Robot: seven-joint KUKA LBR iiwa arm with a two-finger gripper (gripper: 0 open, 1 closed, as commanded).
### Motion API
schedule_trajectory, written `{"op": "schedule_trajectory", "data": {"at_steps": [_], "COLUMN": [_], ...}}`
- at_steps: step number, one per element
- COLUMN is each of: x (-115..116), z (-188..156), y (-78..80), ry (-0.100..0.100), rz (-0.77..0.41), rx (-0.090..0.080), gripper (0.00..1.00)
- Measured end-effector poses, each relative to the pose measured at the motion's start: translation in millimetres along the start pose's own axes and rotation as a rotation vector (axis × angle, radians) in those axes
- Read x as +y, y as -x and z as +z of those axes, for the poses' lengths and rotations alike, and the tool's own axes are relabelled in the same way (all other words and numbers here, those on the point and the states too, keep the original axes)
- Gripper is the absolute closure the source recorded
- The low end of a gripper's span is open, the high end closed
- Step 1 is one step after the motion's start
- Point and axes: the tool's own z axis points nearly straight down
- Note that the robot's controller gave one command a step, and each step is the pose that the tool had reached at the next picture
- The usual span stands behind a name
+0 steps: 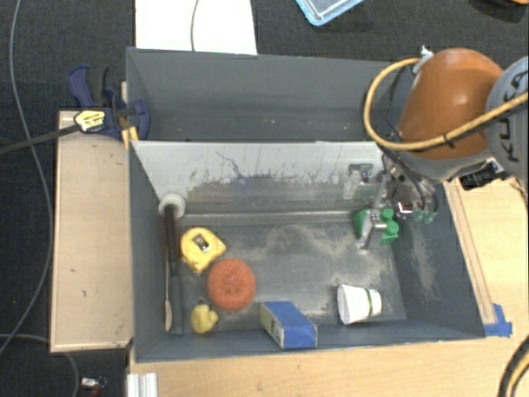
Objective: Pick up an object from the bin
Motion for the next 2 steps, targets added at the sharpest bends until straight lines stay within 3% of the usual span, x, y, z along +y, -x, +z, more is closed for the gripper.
{"op": "schedule_trajectory", "data": {"at_steps": [1, 2], "x": [0, -51], "z": [-5, 53], "y": [1.3, -39.2], "ry": [0.0, -0.001], "rz": [-0.001, -0.158], "rx": [-0.008, -0.011], "gripper": [0.0, 0.0]}}
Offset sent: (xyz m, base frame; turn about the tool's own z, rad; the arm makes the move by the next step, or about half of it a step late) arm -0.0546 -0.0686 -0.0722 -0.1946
